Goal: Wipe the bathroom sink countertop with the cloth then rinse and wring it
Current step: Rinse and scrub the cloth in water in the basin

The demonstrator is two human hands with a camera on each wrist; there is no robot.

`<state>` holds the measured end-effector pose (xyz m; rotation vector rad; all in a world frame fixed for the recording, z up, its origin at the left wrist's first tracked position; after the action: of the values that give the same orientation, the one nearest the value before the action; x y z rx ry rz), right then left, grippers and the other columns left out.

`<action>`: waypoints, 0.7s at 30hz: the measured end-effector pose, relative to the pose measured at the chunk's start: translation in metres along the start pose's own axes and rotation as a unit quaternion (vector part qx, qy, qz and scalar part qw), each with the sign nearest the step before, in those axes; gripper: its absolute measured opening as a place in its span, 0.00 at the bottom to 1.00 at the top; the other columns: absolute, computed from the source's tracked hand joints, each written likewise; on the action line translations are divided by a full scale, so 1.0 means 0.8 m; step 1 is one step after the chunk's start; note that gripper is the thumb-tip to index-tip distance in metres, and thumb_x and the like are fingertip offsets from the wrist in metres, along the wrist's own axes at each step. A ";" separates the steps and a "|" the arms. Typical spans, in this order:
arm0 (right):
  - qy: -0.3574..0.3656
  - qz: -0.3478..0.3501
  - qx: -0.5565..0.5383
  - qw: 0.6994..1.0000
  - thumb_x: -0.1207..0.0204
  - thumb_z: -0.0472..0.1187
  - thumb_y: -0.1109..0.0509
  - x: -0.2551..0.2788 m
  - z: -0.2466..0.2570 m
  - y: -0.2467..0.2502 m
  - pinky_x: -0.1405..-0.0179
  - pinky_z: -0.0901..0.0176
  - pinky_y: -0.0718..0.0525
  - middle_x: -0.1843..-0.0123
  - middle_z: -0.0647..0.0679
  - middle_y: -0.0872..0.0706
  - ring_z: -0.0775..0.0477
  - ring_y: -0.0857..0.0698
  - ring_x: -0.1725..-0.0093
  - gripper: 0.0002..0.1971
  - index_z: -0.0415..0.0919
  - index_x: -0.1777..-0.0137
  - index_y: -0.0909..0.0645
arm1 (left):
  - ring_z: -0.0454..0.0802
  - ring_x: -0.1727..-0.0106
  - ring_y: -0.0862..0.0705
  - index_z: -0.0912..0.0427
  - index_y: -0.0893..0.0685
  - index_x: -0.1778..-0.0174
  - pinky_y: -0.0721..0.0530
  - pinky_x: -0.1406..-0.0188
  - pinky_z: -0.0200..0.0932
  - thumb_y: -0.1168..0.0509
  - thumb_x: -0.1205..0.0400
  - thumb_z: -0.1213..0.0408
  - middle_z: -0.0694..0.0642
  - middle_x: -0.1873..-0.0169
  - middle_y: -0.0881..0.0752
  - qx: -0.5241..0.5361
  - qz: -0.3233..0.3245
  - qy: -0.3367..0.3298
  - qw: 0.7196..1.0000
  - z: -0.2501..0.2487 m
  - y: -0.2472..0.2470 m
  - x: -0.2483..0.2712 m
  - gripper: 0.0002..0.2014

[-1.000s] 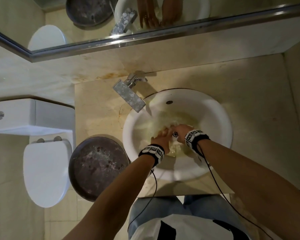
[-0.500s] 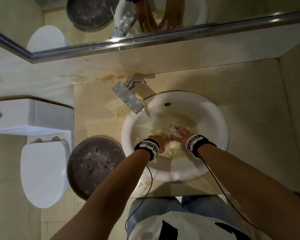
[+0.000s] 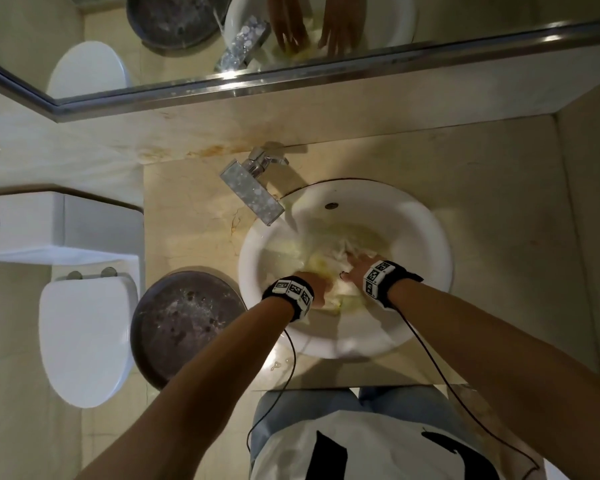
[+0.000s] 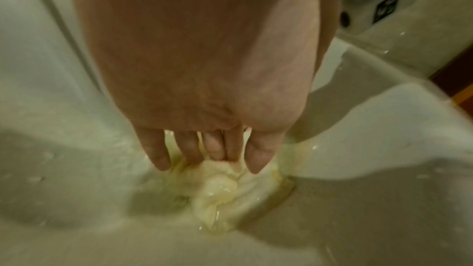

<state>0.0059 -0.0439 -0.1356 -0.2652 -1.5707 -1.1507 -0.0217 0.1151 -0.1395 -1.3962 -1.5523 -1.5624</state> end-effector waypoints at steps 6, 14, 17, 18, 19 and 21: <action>0.018 -0.039 -0.001 0.999 0.22 0.38 0.26 0.008 -0.018 0.011 0.16 0.34 0.39 0.11 0.45 0.68 0.32 0.54 0.12 0.42 0.62 0.14 0.44 | 0.57 0.30 0.18 0.51 0.17 0.29 0.18 0.32 0.52 0.38 0.18 0.59 0.56 0.31 0.16 0.003 0.004 -0.004 1.000 -0.001 0.004 0.000 0.20; -0.005 -0.055 -0.016 0.998 0.21 0.38 0.29 -0.004 -0.007 0.034 0.24 0.39 0.26 0.11 0.40 0.47 0.33 0.35 0.17 0.35 0.51 0.15 0.36 | 0.54 0.29 0.20 0.45 0.22 0.25 0.23 0.29 0.49 0.41 0.16 0.59 0.52 0.27 0.20 0.013 -0.062 -0.003 0.998 0.007 0.010 -0.007 0.22; -0.002 -0.075 -0.003 0.997 0.23 0.42 0.26 -0.013 -0.008 0.028 0.23 0.38 0.28 0.11 0.41 0.50 0.34 0.40 0.15 0.43 0.51 0.12 0.45 | 0.53 0.30 0.23 0.49 0.24 0.28 0.27 0.29 0.47 0.38 0.18 0.63 0.52 0.30 0.21 0.032 -0.136 0.021 0.990 0.016 0.010 -0.012 0.21; 0.000 -0.074 0.003 0.997 0.24 0.45 0.24 -0.017 -0.009 0.021 0.23 0.37 0.30 0.11 0.42 0.52 0.34 0.43 0.14 0.48 0.52 0.11 0.50 | 0.53 0.30 0.24 0.49 0.25 0.29 0.27 0.30 0.47 0.37 0.20 0.64 0.52 0.30 0.23 0.042 -0.144 0.027 0.988 0.018 0.009 -0.014 0.22; -0.003 -0.073 0.008 0.997 0.26 0.47 0.22 -0.019 -0.009 0.015 0.22 0.37 0.31 0.11 0.43 0.54 0.35 0.44 0.14 0.52 0.53 0.11 0.54 | 0.53 0.29 0.25 0.49 0.26 0.29 0.26 0.30 0.47 0.35 0.21 0.65 0.51 0.30 0.25 0.056 -0.145 0.031 0.987 0.018 0.008 -0.014 0.24; -0.007 -0.077 0.007 0.997 0.26 0.46 0.22 -0.025 -0.008 0.013 0.24 0.37 0.30 0.12 0.44 0.52 0.35 0.42 0.15 0.50 0.53 0.11 0.52 | 0.53 0.28 0.26 0.50 0.26 0.29 0.25 0.31 0.48 0.33 0.23 0.66 0.51 0.29 0.27 0.083 -0.160 0.041 0.983 0.014 0.008 -0.015 0.25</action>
<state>0.0244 -0.0361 -0.1478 -0.1443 -1.6331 -1.2578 -0.0088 0.1212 -0.1500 -1.0176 -1.8790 -1.6029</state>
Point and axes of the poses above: each hand's wrist, its own x-axis away from the middle knuckle, its own y-axis out of the back of the hand, z = x × y, the point moved 1 cm from there along -x, towards the middle knuckle
